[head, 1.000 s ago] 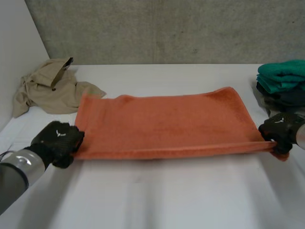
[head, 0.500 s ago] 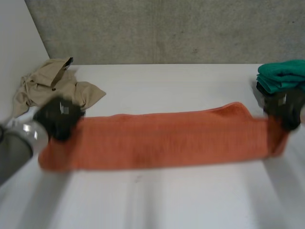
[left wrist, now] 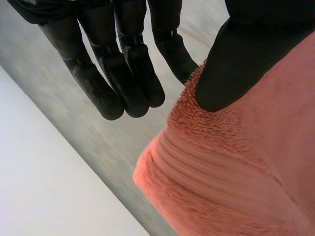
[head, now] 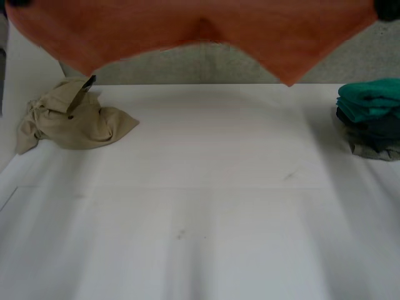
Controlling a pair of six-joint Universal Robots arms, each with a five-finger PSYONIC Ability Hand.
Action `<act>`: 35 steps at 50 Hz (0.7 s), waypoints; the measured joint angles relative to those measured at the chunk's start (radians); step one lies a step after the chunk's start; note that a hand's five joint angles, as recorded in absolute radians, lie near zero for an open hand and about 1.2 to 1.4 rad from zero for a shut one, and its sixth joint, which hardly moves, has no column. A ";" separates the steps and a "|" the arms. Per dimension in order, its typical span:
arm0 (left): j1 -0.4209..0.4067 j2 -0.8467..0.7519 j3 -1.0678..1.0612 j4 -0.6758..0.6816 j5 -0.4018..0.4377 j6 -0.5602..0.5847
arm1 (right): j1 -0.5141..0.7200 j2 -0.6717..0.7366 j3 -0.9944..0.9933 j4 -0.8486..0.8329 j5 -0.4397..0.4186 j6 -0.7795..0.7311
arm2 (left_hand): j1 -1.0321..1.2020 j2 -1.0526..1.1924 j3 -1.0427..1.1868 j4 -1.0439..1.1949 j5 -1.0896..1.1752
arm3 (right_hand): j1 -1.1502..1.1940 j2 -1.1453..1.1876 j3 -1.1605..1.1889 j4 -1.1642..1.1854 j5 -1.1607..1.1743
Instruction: Fold the laundry.
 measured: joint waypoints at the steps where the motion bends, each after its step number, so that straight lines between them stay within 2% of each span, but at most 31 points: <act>1: 0.001 0.000 -0.016 -0.007 0.003 -0.003 | 0.001 0.005 0.005 0.009 -0.006 -0.005 | 0.000 0.000 0.000 0.000 0.000 | 0.000 0.000 0.000 0.000 0.000; 10: -0.003 -0.006 -0.330 -0.012 0.057 -0.014 | 0.001 0.091 0.116 0.139 -0.087 -0.094 | 0.000 0.000 0.001 0.000 0.000 | 0.000 0.000 0.000 0.000 0.006; 18: 0.001 -0.039 -0.592 0.013 0.085 0.033 | -0.038 0.169 0.252 0.236 -0.101 -0.265 | 0.000 0.000 0.001 0.000 0.000 | 0.000 0.000 0.000 0.000 0.006; 22: 0.007 -0.021 -0.694 -0.032 0.101 0.092 | -0.069 0.156 0.319 0.363 -0.097 -0.370 | 0.000 0.000 0.001 0.000 0.000 | 0.000 0.000 0.000 0.000 0.006; 24: 0.010 0.015 -0.744 -0.093 0.109 0.140 | -0.092 0.124 0.356 0.476 -0.088 -0.442 | 0.000 0.000 0.001 0.000 0.000 | 0.000 0.000 0.000 0.000 0.006; 25: 0.010 0.015 -0.744 -0.093 0.109 0.140 | -0.092 0.124 0.356 0.476 -0.088 -0.442 | 0.000 0.000 0.001 0.000 0.000 | 0.000 0.000 0.000 0.000 0.006; 28: 0.015 0.106 -0.805 -0.273 0.114 0.240 | -0.144 0.049 0.422 0.719 -0.059 -0.596 | 0.000 0.000 0.001 0.000 0.000 | 0.000 0.000 0.000 0.000 0.006; 31: 0.019 0.168 -0.828 -0.442 0.112 0.307 | -0.182 0.010 0.462 0.865 -0.039 -0.718 | 0.000 0.000 0.001 0.000 0.000 | 0.000 0.000 0.000 0.000 0.006; 35: 0.022 0.220 -0.831 -0.627 0.114 0.364 | -0.213 -0.007 0.492 0.950 -0.025 -0.837 | 0.000 0.000 0.001 0.000 0.000 | 0.000 0.000 0.000 0.000 0.006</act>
